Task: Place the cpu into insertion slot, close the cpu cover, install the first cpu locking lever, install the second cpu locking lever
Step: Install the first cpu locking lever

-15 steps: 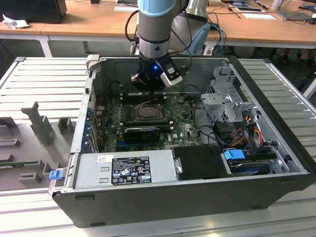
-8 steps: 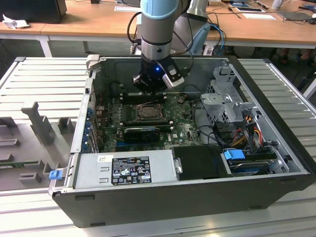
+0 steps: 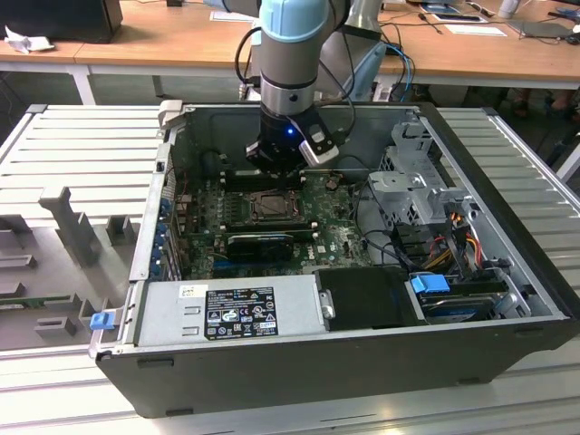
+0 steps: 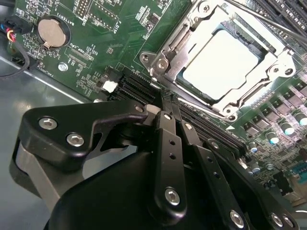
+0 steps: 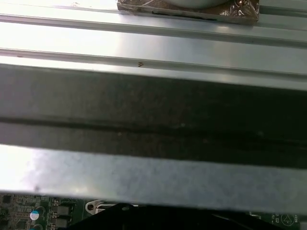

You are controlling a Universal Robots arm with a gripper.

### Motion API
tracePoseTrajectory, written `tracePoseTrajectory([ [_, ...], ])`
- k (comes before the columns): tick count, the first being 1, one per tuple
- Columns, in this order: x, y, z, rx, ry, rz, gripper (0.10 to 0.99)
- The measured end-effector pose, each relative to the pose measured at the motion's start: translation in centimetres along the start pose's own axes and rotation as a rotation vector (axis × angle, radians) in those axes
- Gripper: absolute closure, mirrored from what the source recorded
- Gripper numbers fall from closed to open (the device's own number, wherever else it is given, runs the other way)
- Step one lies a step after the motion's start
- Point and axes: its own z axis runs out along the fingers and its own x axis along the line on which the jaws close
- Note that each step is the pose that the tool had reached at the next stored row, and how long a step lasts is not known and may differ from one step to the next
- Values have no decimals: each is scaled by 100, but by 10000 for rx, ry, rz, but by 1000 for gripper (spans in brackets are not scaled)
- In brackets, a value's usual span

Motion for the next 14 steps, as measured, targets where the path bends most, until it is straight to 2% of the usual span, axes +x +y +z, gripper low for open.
tracePoseTrajectory([
  [14,-8,-6,51,210,13,3,980],
])
